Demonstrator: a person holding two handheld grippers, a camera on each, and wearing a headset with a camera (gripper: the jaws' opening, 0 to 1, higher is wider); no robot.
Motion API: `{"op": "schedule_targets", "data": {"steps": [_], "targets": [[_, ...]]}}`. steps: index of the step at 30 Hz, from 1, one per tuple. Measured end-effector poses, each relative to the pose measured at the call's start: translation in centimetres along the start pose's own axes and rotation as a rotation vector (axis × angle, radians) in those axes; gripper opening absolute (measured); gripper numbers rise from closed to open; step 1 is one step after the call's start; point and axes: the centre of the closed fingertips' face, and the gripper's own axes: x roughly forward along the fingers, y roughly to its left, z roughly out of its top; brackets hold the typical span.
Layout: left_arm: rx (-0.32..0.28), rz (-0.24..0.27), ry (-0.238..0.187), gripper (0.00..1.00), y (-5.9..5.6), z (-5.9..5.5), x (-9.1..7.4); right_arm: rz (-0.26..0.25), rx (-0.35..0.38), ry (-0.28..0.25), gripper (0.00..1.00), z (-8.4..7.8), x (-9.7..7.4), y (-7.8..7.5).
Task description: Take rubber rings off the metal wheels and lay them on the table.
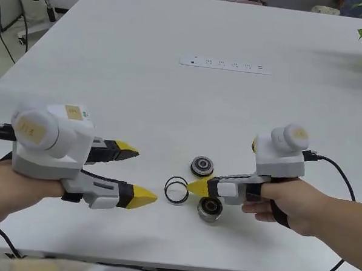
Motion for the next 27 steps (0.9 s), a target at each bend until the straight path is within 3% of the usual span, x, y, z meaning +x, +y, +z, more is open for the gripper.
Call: {"op": "schedule_targets", "data": {"steps": [27], "targets": [[-0.010, -0.007, 0.028, 0.57, 0.11, -0.75, 0.34, -0.058, -0.037, 0.035, 0.01, -0.63, 0.25, -0.84]]}}
